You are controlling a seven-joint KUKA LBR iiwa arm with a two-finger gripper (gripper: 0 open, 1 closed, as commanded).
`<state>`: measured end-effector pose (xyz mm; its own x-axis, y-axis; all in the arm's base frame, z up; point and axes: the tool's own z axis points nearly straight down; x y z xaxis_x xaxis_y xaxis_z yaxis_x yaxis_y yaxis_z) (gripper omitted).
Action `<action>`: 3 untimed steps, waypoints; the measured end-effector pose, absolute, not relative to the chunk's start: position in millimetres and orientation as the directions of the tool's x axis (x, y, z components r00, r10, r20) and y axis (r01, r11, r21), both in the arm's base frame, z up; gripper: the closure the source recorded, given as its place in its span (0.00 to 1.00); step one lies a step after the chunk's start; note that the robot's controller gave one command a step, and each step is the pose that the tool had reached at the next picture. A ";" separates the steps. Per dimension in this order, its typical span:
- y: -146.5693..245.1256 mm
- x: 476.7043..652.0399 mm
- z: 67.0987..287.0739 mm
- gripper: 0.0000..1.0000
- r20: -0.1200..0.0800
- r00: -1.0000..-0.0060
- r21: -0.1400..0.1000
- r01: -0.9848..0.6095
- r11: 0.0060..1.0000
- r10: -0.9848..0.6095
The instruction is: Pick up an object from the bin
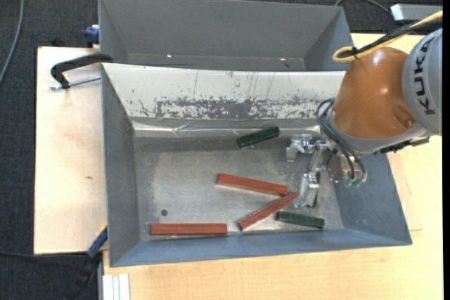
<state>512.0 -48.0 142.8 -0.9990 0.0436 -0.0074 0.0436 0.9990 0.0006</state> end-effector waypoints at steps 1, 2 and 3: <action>-2.9 512.2 133.2 0.00 0.006 -0.999 0.001 -0.048 0.999 -0.048; 19.3 525.9 144.2 0.00 -0.008 -1.000 0.002 -0.019 1.000 -0.019; 23.0 542.4 79.5 0.00 -0.006 -1.000 0.002 0.004 1.000 0.004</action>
Offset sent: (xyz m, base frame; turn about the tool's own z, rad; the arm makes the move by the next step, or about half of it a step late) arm 0.0152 0.0728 -0.0106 -0.0452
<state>542.4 23.0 79.5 -1.0000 0.0038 -0.0057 0.0037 1.0000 0.0017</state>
